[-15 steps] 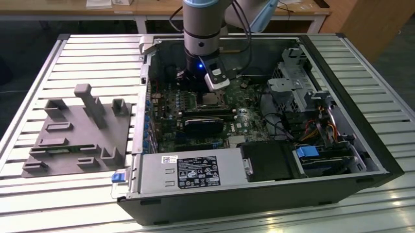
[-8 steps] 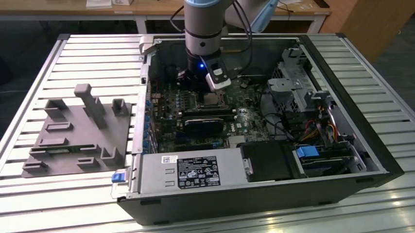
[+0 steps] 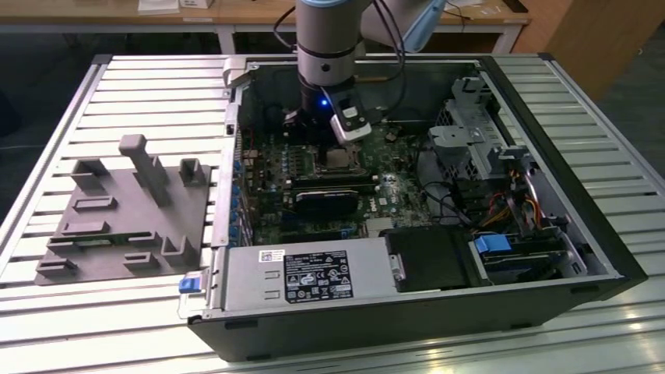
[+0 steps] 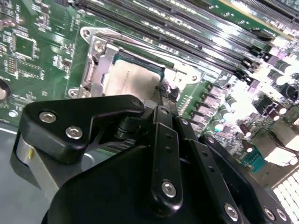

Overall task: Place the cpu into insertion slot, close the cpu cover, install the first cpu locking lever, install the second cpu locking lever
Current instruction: 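Close the cpu cover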

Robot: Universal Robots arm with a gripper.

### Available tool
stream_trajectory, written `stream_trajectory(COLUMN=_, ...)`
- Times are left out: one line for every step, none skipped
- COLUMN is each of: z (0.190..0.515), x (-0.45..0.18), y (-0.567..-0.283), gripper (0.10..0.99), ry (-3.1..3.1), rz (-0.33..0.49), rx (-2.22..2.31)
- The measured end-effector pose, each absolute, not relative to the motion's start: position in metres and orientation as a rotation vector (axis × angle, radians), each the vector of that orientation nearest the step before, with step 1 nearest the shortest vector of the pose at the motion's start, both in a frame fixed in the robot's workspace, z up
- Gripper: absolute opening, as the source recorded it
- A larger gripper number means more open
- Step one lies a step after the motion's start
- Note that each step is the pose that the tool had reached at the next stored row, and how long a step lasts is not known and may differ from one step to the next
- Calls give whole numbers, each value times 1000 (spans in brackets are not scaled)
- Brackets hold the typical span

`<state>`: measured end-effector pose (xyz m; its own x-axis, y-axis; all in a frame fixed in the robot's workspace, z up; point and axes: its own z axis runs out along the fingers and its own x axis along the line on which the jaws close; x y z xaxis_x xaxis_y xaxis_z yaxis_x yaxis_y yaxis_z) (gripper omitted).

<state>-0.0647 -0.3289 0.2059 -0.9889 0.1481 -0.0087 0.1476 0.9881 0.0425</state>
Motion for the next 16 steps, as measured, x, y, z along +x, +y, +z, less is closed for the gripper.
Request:
stream_trajectory(z=206, x=-62, y=-329, gripper=102, ry=3121, rz=65, rx=232)
stream_trajectory(z=206, x=-60, y=-329, gripper=102, ry=3121, rz=65, rx=232)
stream_trajectory(z=206, x=-57, y=-329, gripper=102, ry=3122, rz=65, rx=233)
stream_trajectory(z=206, x=-53, y=-329, gripper=102, ry=3123, rz=65, rx=233)
stream_trajectory(z=206, x=-50, y=-329, gripper=102, ry=3124, rz=65, rx=233)
stream_trajectory(z=206, x=-48, y=-329, gripper=102, ry=3125, rz=65, rx=233)
stream_trajectory(z=206, x=-45, y=-329, gripper=102, ry=3126, rz=65, rx=233)
stream_trajectory(z=206, x=-43, y=-329, gripper=102, ry=3127, rz=65, rx=233)
stream_trajectory(z=206, x=-41, y=-329, gripper=102, ry=3128, rz=65, rx=233)
stream_trajectory(z=206, x=-39, y=-329, gripper=102, ry=3129, rz=64, rx=233)
stream_trajectory(z=206, x=-39, y=-329, gripper=102, ry=3130, rz=64, rx=233)
stream_trajectory(z=207, x=-39, y=-329, gripper=102, ry=3130, rz=64, rx=233)
stream_trajectory(z=208, x=-39, y=-329, gripper=102, ry=3130, rz=64, rx=233)
stream_trajectory(z=210, x=-39, y=-329, gripper=102, ry=3130, rz=65, rx=233)
stream_trajectory(z=212, x=-39, y=-329, gripper=102, ry=3130, rz=65, rx=233)
stream_trajectory(z=214, x=-39, y=-329, gripper=102, ry=3130, rz=64, rx=233)
